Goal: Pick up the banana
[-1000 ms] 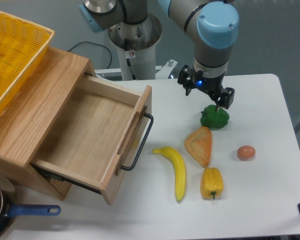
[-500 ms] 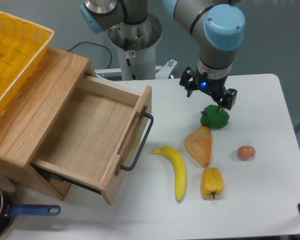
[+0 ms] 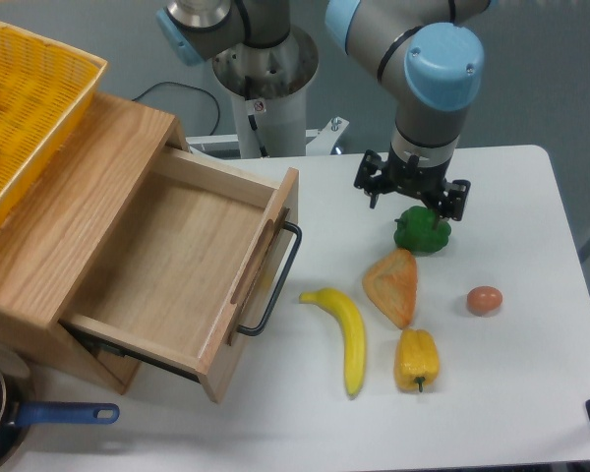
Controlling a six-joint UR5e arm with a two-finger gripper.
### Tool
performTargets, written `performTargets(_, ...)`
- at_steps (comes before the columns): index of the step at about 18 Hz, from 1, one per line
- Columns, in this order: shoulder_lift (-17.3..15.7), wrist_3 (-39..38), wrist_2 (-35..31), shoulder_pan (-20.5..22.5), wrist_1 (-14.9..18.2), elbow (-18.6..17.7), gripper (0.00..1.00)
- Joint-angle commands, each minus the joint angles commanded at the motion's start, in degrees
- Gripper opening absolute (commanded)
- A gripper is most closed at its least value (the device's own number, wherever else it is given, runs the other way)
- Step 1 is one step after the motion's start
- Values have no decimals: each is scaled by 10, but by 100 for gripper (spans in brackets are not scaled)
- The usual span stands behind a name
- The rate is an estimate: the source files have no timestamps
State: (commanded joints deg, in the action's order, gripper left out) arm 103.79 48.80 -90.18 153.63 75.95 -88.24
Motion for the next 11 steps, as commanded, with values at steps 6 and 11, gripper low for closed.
performTargets(6, 35, -143, 10, -5, -30, -3, 100)
performTargets(11, 64, -204, 24, -22, -29, 4, 100)
